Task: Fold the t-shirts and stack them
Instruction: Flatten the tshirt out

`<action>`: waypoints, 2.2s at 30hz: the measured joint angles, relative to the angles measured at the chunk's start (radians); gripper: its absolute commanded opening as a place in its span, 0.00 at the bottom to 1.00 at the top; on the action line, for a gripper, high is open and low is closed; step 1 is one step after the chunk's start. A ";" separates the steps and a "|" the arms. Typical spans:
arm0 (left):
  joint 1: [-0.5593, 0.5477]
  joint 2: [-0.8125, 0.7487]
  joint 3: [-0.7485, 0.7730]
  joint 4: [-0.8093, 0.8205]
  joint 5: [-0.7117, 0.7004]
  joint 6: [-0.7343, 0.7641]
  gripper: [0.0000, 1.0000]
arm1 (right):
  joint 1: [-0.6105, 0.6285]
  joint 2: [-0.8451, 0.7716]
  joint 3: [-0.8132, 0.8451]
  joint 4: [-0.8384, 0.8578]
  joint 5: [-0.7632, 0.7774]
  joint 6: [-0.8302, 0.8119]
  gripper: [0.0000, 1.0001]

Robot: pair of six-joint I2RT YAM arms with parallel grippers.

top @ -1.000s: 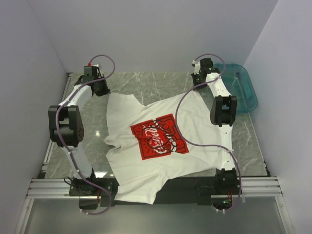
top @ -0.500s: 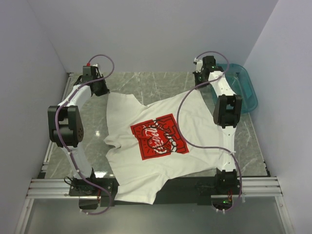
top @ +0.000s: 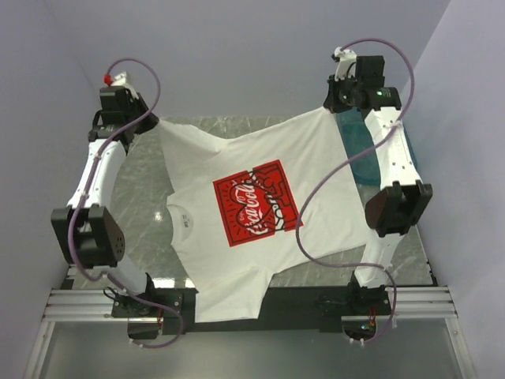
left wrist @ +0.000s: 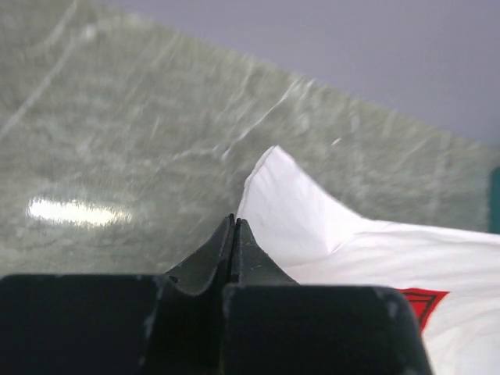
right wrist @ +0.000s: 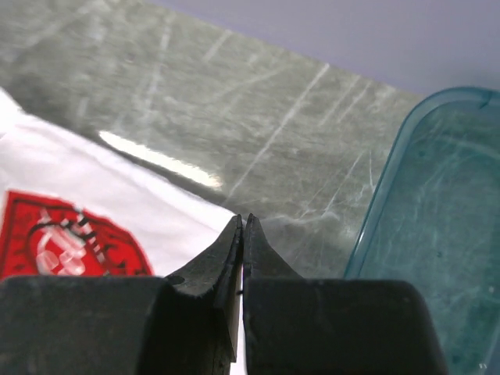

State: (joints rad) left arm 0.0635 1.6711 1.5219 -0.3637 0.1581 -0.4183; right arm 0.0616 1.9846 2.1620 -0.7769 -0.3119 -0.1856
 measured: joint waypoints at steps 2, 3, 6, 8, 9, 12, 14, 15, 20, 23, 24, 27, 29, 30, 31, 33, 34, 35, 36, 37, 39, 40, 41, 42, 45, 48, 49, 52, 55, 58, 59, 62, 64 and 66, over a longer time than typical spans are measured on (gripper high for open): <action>-0.002 -0.068 0.020 0.001 -0.002 -0.016 0.00 | 0.015 -0.074 -0.009 -0.014 -0.003 0.004 0.00; -0.002 -0.100 0.035 0.001 -0.002 -0.023 0.00 | 0.025 -0.108 -0.006 -0.021 -0.001 0.003 0.00; -0.002 -0.188 0.085 0.010 -0.001 -0.048 0.00 | 0.054 -0.183 0.076 -0.078 0.008 -0.003 0.00; -0.002 -0.245 0.119 0.025 0.000 -0.063 0.00 | 0.066 -0.216 0.174 -0.108 0.017 -0.012 0.00; -0.002 -0.279 0.141 0.035 0.002 -0.072 0.00 | 0.067 -0.249 0.197 -0.100 0.028 -0.018 0.00; -0.002 -0.366 0.213 0.072 0.004 -0.093 0.00 | 0.065 -0.393 0.203 -0.099 0.070 -0.033 0.00; -0.002 -0.410 0.272 0.096 0.007 -0.103 0.00 | 0.064 -0.496 0.219 -0.094 0.102 -0.046 0.00; -0.002 -0.436 0.319 0.113 0.011 -0.111 0.00 | 0.064 -0.544 0.233 -0.085 0.117 -0.050 0.00; -0.002 -0.531 0.481 0.186 0.011 -0.145 0.01 | 0.064 -0.742 0.284 -0.021 0.174 -0.071 0.00; -0.004 -0.592 0.546 0.217 -0.001 -0.163 0.00 | 0.061 -0.849 0.318 0.008 0.202 -0.083 0.00; -0.004 -0.616 0.565 0.231 -0.006 -0.172 0.00 | 0.059 -0.877 0.331 0.018 0.214 -0.087 0.00; -0.004 -0.665 0.598 0.269 -0.021 -0.196 0.00 | 0.050 -0.926 0.371 0.047 0.242 -0.102 0.00; -0.005 -0.681 0.614 0.282 -0.028 -0.205 0.00 | 0.045 -0.949 0.385 0.063 0.261 -0.114 0.00; -0.005 -0.684 0.621 0.286 -0.032 -0.208 0.00 | 0.044 -0.954 0.386 0.068 0.269 -0.118 0.00; -0.005 -0.685 0.630 0.289 -0.037 -0.211 0.01 | 0.043 -0.956 0.387 0.071 0.276 -0.122 0.00; -0.005 -0.683 0.639 0.287 -0.047 -0.213 0.00 | 0.042 -0.952 0.384 0.071 0.288 -0.127 0.00; -0.006 -0.681 0.642 0.284 -0.051 -0.213 0.00 | 0.042 -0.946 0.383 0.068 0.293 -0.127 0.00; -0.008 -0.678 0.644 0.280 -0.053 -0.212 0.00 | 0.042 -0.937 0.383 0.068 0.297 -0.128 0.00; -0.011 -0.674 0.645 0.277 -0.055 -0.212 0.01 | 0.042 -0.929 0.382 0.068 0.299 -0.129 0.00; -0.014 -0.671 0.645 0.274 -0.058 -0.211 0.01 | 0.042 -0.919 0.377 0.068 0.301 -0.130 0.00; -0.022 -0.660 0.645 0.269 -0.062 -0.204 0.00 | 0.042 -0.902 0.364 0.067 0.304 -0.131 0.00; -0.024 -0.657 0.643 0.269 -0.066 -0.202 0.00 | 0.042 -0.893 0.354 0.067 0.304 -0.132 0.00; -0.028 -0.651 0.637 0.269 -0.069 -0.196 0.00 | 0.042 -0.884 0.345 0.066 0.304 -0.134 0.00; -0.030 -0.647 0.631 0.269 -0.071 -0.193 0.00 | 0.042 -0.875 0.332 0.067 0.304 -0.135 0.00; -0.032 -0.633 0.591 0.272 -0.074 -0.177 0.00 | 0.042 -0.869 0.238 0.088 0.301 -0.141 0.00; -0.034 -0.622 0.499 0.288 -0.076 -0.165 0.01 | 0.042 -0.885 0.079 0.125 0.278 -0.141 0.00; -0.034 -0.621 0.454 0.302 -0.077 -0.161 0.00 | 0.042 -0.881 0.038 0.132 0.265 -0.140 0.00; -0.034 -0.617 0.268 0.360 -0.103 -0.143 0.01 | 0.042 -0.874 -0.102 0.166 0.235 -0.133 0.00; -0.035 -0.584 0.131 0.373 -0.133 -0.124 0.00 | 0.042 -0.875 -0.257 0.208 0.198 -0.122 0.00; -0.029 -0.509 0.011 0.418 -0.159 -0.113 0.00 | 0.042 -0.858 -0.403 0.280 0.149 -0.110 0.00; -0.022 -0.473 -0.030 0.436 -0.164 -0.110 0.00 | 0.042 -0.843 -0.456 0.312 0.133 -0.106 0.00; 0.002 -0.358 -0.096 0.484 -0.166 -0.111 0.00 | 0.042 -0.760 -0.584 0.404 0.085 -0.092 0.00; 0.019 -0.257 -0.111 0.529 -0.165 -0.123 0.00 | 0.043 -0.640 -0.607 0.462 0.058 -0.079 0.00; 0.032 -0.142 -0.113 0.568 -0.163 -0.138 0.00 | 0.043 -0.494 -0.587 0.518 0.043 -0.063 0.00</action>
State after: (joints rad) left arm 0.0959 1.5291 1.4086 0.2039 -0.0048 -0.5564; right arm 0.1051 1.4902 1.5749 -0.2592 -0.2691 -0.2481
